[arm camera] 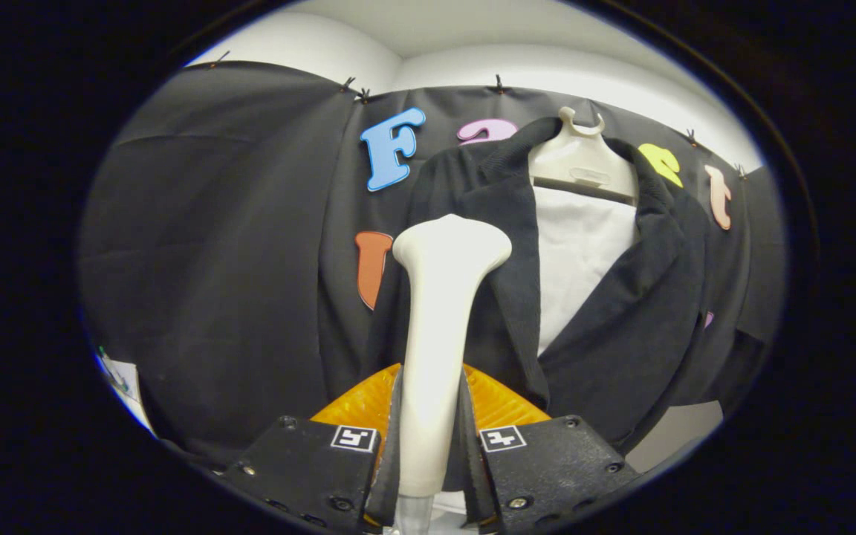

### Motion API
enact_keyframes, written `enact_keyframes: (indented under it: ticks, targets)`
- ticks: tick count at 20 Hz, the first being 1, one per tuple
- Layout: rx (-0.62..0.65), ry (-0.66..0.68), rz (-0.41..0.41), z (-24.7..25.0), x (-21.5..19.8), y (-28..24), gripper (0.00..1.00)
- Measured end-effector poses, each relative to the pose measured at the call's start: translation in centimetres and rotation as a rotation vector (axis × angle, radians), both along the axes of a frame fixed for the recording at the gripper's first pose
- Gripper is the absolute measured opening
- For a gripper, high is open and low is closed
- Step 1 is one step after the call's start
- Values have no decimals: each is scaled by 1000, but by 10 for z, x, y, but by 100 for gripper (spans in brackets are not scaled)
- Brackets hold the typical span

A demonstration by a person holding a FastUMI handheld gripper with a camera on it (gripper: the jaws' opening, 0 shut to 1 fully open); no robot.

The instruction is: Iron the clothes twice with a garment steamer, once on the left side and once on the right side.

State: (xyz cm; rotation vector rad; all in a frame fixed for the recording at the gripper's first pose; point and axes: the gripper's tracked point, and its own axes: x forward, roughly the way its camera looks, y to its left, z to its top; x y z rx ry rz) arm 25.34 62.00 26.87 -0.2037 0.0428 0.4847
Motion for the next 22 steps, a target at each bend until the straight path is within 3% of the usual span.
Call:
enact_keyframes:
  ticks: [22]
  targets:
    - [-41, 211, 3, -113, -11, -41, 37]
